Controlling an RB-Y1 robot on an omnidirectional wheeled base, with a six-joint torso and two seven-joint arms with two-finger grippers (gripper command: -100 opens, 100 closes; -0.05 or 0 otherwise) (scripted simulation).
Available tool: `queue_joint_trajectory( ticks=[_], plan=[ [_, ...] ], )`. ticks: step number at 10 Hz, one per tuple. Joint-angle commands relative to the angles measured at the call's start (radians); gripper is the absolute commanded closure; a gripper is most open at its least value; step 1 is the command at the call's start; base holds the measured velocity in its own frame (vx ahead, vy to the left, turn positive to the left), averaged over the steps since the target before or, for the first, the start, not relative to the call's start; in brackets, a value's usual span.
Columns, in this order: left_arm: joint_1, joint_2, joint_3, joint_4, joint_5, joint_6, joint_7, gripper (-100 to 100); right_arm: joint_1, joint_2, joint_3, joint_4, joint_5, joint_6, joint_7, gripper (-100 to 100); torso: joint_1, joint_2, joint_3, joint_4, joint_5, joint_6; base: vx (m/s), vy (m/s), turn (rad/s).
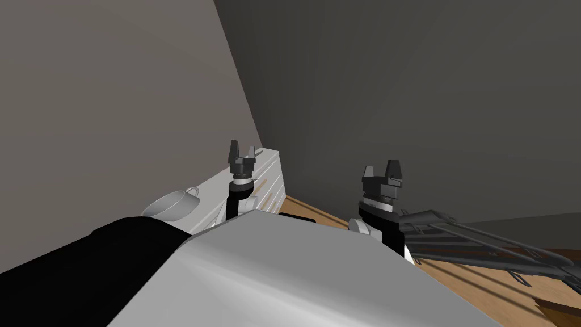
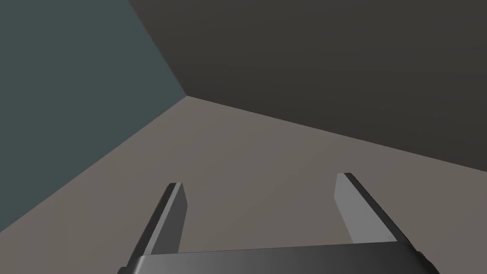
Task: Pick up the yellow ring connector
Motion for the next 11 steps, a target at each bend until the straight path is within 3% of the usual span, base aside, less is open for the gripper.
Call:
queue_joint_trajectory(
  ticks=[1,4,7,11],
  plan=[
    [-0.003,0.046,0.004,0.029,-0.004,0.0,0.017,-100,0.0,0.0,0.0,0.0,0.0,0.0,0.0,0,0.0,0.0,0.0,0.0,0.0,0.0,0.004,-0.018,-0.04],
    [-0.012,0.141,0.013,0.097,-0.013,-0.003,0.057,-100,0.0,0.0,0.0,0.0,0.0,0.0,0.0,0,-0.002,0.0,0.0,0.0,0.0,0.0,0.002,-0.047,-0.059],
    [-0.015,0.204,0.016,0.125,-0.016,-0.005,0.075,-100,0.0,0.0,0.0,0.0,0.0,0.0,0.0,0,-0.003,-0.001,0.0,0.0,-0.001,0.0,0.007,-0.045,-0.028],
    [-0.023,0.317,0.025,0.189,-0.023,-0.01,0.113,-100,0.0,0.0,0.0,0.0,0.0,0.0,0.0,0,-0.004,0.0,0.0,0.0,-0.001,0.0,-0.002,-0.052,-0.043]
  ],
)
